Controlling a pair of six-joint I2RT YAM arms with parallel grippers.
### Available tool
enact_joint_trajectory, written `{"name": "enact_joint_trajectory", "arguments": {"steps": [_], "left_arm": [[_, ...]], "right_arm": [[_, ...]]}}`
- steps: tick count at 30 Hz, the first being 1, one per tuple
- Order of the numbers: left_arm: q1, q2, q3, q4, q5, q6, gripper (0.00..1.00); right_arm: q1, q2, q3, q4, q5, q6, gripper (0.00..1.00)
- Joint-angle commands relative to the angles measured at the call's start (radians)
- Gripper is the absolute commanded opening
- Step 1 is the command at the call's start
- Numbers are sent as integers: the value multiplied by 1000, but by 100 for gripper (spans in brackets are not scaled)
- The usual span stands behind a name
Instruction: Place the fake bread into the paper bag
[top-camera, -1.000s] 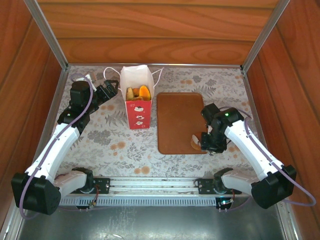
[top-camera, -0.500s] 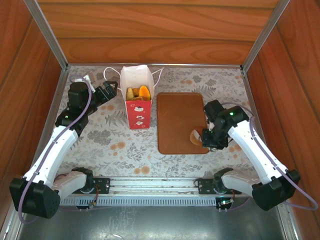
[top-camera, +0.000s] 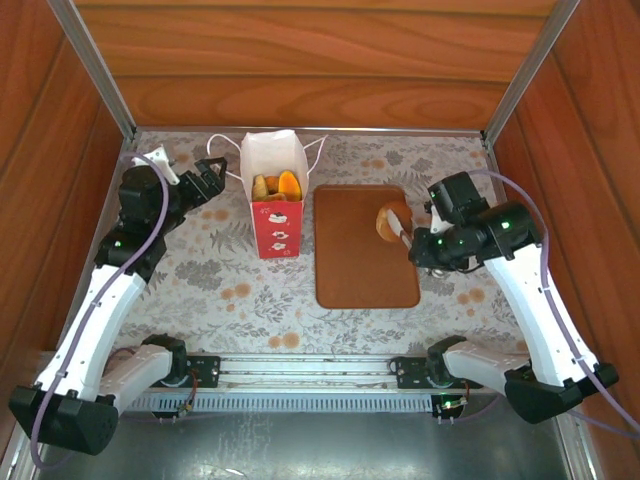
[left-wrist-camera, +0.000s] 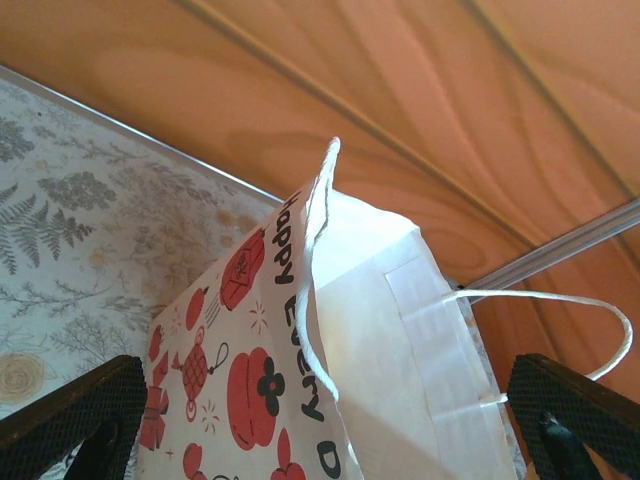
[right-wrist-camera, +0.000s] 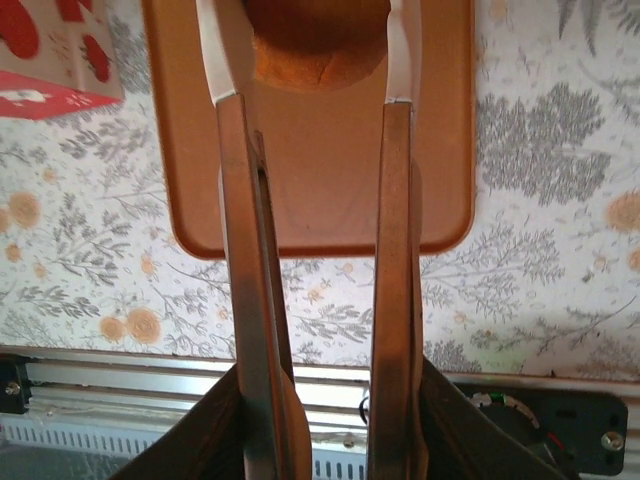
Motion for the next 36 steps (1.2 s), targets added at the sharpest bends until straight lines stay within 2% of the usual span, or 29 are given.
{"name": "enact_joint_trajectory", "arguments": {"steps": [1,14,19,22,28,36], "left_arm": [[6,-27,26,-35,-12,6,97],[-21,37,14,-15,89,-90,92],[-59,85,34,-14,68,-79,88],[-82,119,59,-49,26,-65,88],[-105,181,100,-80,17,-34,87],[-115,248,139,-104,35,-13,82]], "right_arm": [[-10,14,71,-17,30,-55,37],[-5,102,333,60,1,-148,36],[28,197,501,-51,65,-199,35],[68,257,600,-114,126,-224,35],[160,398,828,-255,226,-253,35],[240,482,1004,-282,193,-283,35]]}}
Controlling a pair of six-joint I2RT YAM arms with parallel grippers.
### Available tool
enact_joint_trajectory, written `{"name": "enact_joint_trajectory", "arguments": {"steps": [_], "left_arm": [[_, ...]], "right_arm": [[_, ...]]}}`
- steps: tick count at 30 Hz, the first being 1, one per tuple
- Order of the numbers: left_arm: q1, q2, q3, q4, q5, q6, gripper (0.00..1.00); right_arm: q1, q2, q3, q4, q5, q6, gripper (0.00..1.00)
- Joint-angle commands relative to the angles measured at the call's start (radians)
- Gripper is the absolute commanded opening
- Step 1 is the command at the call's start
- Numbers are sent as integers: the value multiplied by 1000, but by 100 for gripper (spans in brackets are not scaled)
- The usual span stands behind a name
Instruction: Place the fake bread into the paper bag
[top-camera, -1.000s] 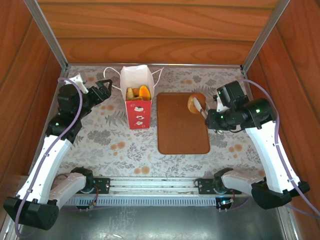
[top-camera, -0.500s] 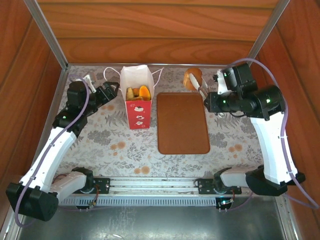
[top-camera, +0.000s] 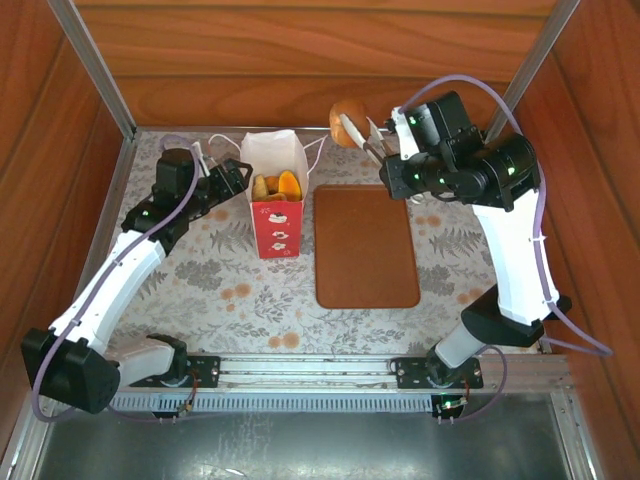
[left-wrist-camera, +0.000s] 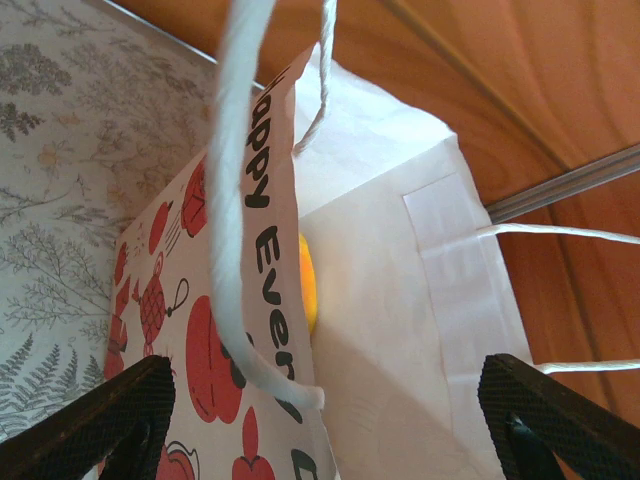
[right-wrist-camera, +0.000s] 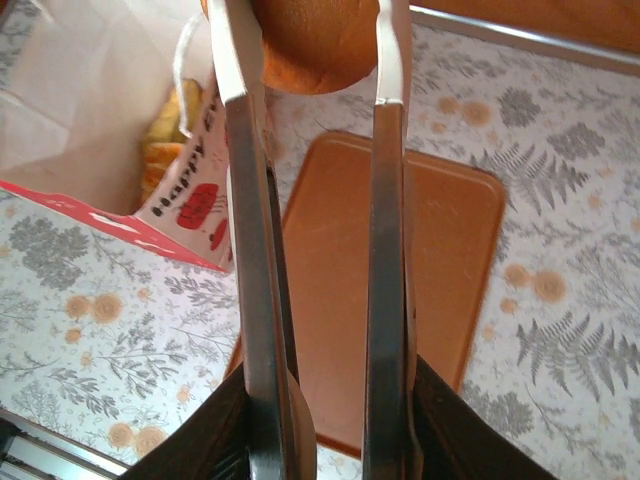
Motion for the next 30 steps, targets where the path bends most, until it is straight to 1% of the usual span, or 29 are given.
{"name": "enact_joint_trajectory", "arguments": {"steps": [1,4,7,12,13,20,28,30], "left_arm": [[-8,16,37,-27,8,30,81],[-8,31,47,-29,14,33,79],[-8,46,54,-28,21,37,76],[-7,59,58,-28,20,39,67],[-9,62,58,-28,20,38,65],[-8,80,64,-29,16,39,53],[-9,93,64,-29,16,42,40],[-8,92,62,-28,14,43,38]], "right_arm": [[24,-2,59,-171,8,-29,35],[41,7,83,-163,16,-34,35],[63,16,85,-133,-2,-38,35],[107,42,85,-93,-20,-48,35],[115,78,85,-86,-26,-52,35],[157,150,72,-38,-47,-65,35],[175,213,29,-23,-56,-73,36],[177,224,13,-23,-60,-74,36]]}}
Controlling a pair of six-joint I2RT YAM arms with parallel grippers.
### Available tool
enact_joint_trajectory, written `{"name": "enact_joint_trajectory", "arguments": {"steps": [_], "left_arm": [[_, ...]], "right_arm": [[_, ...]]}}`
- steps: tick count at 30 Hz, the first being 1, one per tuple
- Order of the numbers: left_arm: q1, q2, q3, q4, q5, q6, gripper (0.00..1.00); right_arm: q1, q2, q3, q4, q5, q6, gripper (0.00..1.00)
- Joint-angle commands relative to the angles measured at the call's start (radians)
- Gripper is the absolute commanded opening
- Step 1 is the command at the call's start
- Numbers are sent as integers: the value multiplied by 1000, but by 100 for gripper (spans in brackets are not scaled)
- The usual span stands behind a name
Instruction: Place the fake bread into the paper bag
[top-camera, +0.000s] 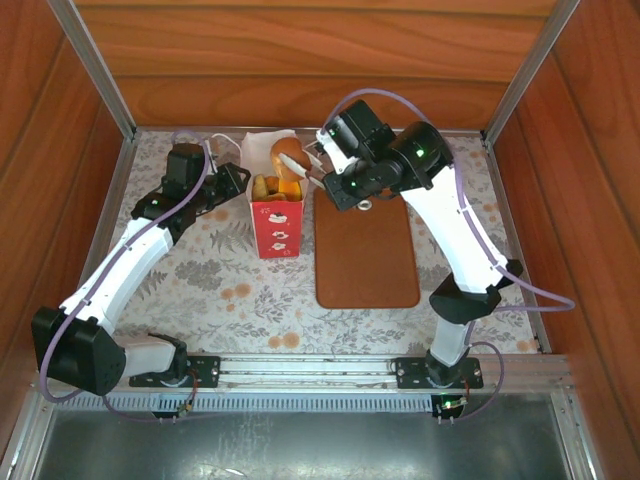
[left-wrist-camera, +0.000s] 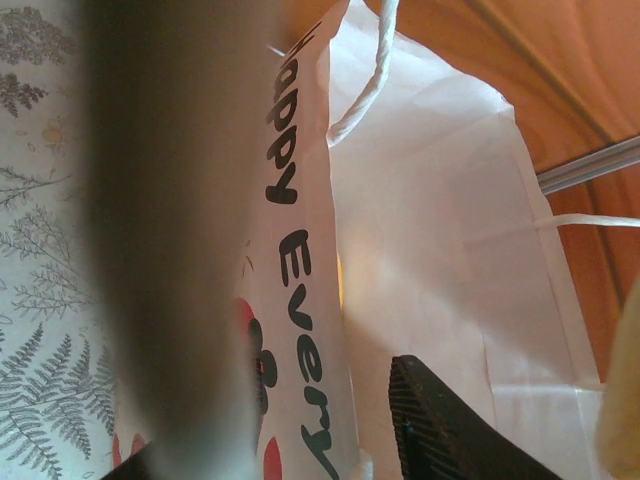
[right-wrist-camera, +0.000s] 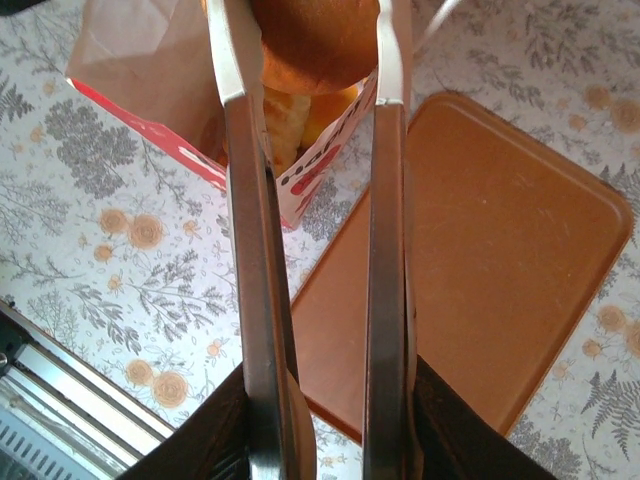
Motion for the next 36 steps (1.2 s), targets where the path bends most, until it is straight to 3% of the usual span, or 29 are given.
{"name": "enact_joint_trajectory", "arguments": {"steps": [1,9,17,26,36], "left_arm": [[-5,6,26,-6,3,20,38],[-5,8,31,-7,-13,27,37],[-2,8,26,-7,-18,27,37],[-3,-3,30,-7,-8,34,37],[-1,-67,30,-2,-12,66,51]], "right_arm": [[10,15,-21,-23,-10,-13,36],[10,38,-69,-15,4,-19,40],[10,60,-40,-11,4,-23,51],[10,32,4,16,12,-5,52],[10,-154,-108,141,18,43,49]]}}
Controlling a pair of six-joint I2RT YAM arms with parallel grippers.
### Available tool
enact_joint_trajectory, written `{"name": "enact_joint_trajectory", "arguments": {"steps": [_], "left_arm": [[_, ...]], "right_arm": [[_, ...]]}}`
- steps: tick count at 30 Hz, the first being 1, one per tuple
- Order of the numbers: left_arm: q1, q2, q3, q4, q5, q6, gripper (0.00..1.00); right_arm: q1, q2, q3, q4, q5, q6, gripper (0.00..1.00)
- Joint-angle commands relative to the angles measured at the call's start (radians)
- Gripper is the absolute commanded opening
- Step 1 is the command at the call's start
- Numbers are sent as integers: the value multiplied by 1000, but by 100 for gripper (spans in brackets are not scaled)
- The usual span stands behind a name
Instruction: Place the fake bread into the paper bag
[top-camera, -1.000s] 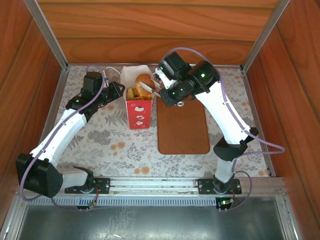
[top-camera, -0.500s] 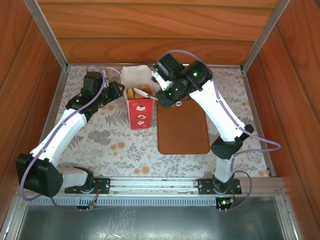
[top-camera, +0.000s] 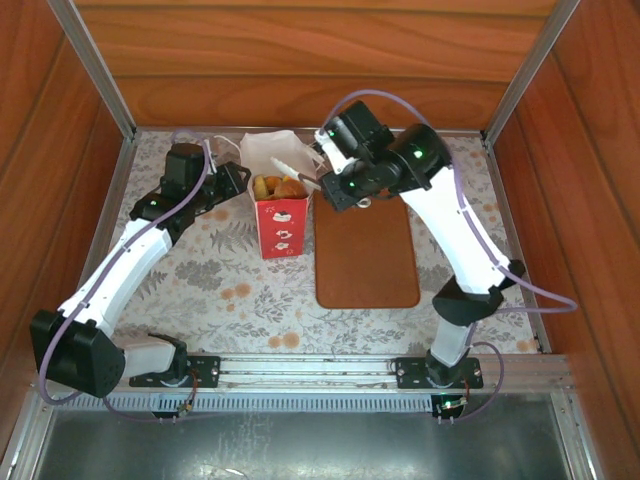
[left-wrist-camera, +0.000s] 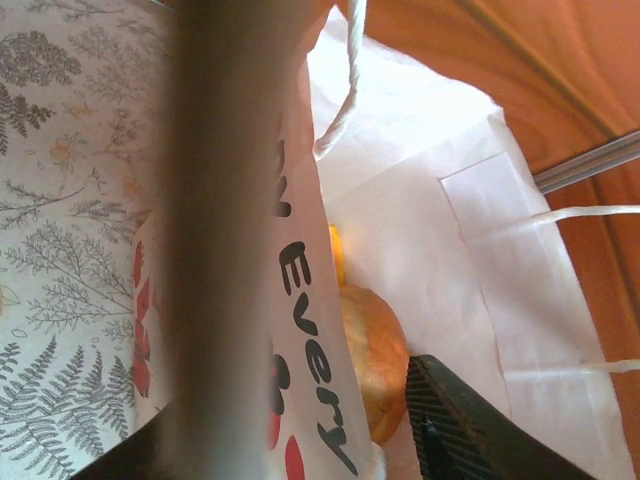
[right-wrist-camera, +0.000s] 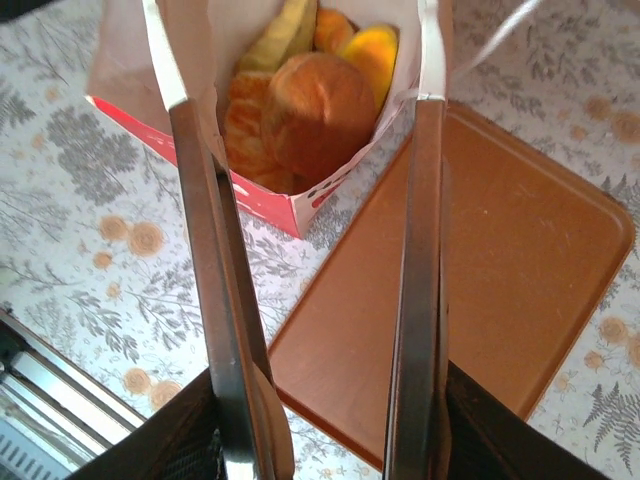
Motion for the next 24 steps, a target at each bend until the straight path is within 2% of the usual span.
{"name": "enact_joint_trajectory", "arguments": {"steps": [1,5,13,20,24], "left_arm": [[-2,-56,26,3,-6,30,53],[4,-108,3,15,-42,46,58],[14,-251,-80,46,-191,59,72],[18,-337,-128,61,-292,61,81],[19,-352,-152,72,-308,46,86]], "right_arm": [[10,-139,-68,97,16,40,49],[10,-282,-234,197,52,75,49],[7,-505,-544,237,257,213,48],[-4,-605,-868,224,341,357,48],[-6,-615,-1051,284,334,408,48]]}}
